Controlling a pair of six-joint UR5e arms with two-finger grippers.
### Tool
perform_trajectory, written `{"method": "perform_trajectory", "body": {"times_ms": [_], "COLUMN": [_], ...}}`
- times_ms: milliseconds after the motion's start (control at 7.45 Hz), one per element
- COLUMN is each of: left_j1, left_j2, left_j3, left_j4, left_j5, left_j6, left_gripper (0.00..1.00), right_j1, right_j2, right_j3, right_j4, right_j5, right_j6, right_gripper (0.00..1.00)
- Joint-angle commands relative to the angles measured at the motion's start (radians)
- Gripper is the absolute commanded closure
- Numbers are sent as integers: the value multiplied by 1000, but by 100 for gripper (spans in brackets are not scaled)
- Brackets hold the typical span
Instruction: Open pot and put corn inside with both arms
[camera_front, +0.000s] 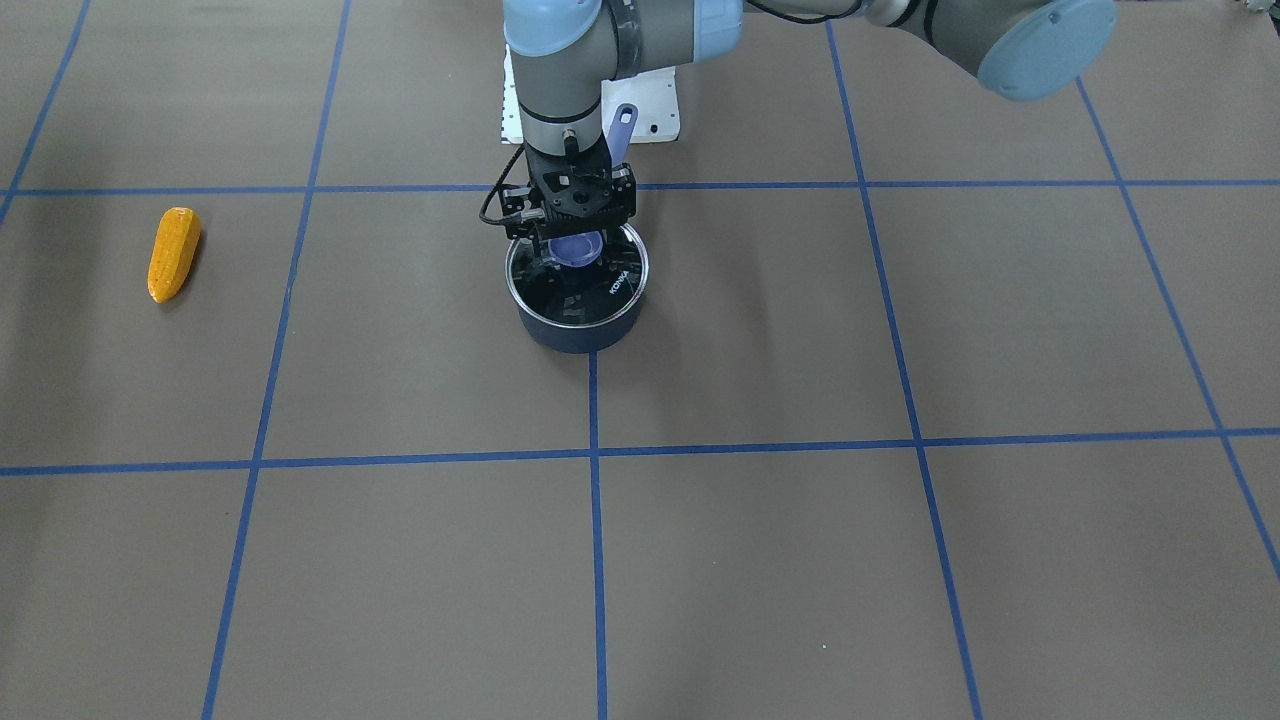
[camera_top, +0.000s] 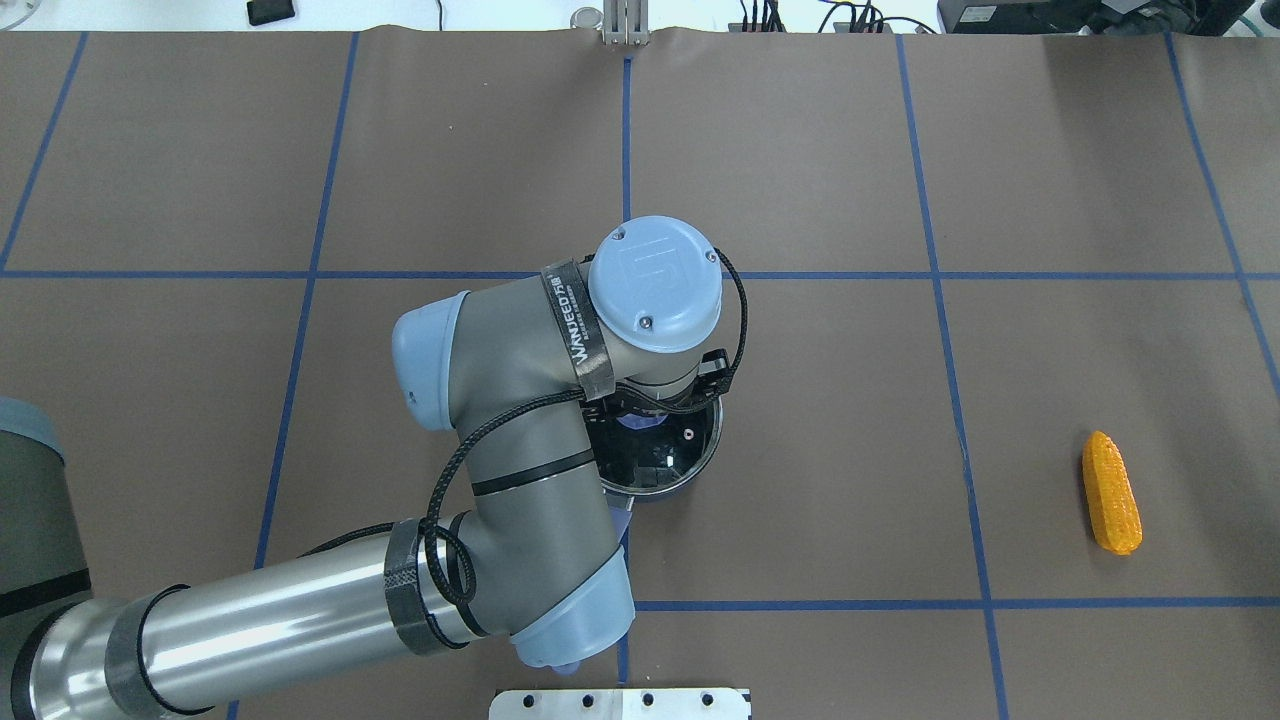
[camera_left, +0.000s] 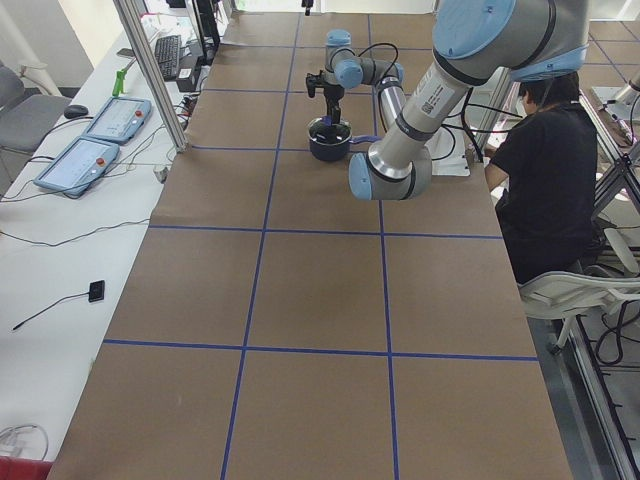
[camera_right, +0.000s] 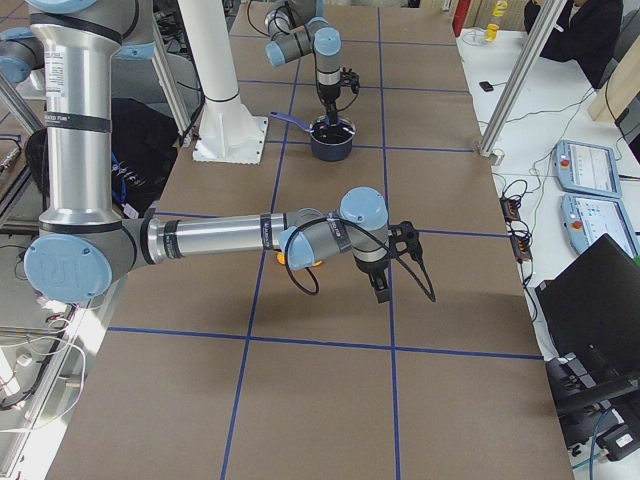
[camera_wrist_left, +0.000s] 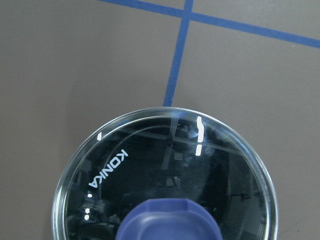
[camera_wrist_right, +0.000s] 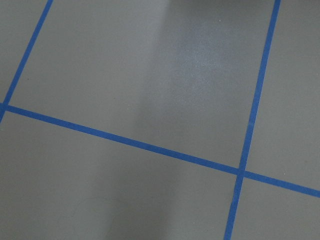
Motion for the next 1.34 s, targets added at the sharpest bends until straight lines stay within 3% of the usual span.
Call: {"method": "perform_trajectory", "body": {"times_ms": [0,134,268,537,805,1208], "left_j1": [-1,-1,-1,-2,-30,-147], "left_j2": [4,3,3,4,9,301], "left_j3": [-5,-8,-8,-51,-131,-411], "left_j4": [0,0,0,9,41,63], "left_j5": [8,8,10,8,4,-7], "left_j6": [3,3,5,5,37,367], "left_gripper": [12,24,50,68,74,74], "right_j1": [0,0,0,0,0,0], "right_j2": [0,0,0,0,2,2], "right_j3": [0,0,0,0,0,0], "right_j4": [0,0,0,0,0,0], "right_j5": [0,0,0,0,1,1], "right_j6": [0,0,0,0,0,0], "right_gripper": [0,0,0,0,0,0]}}
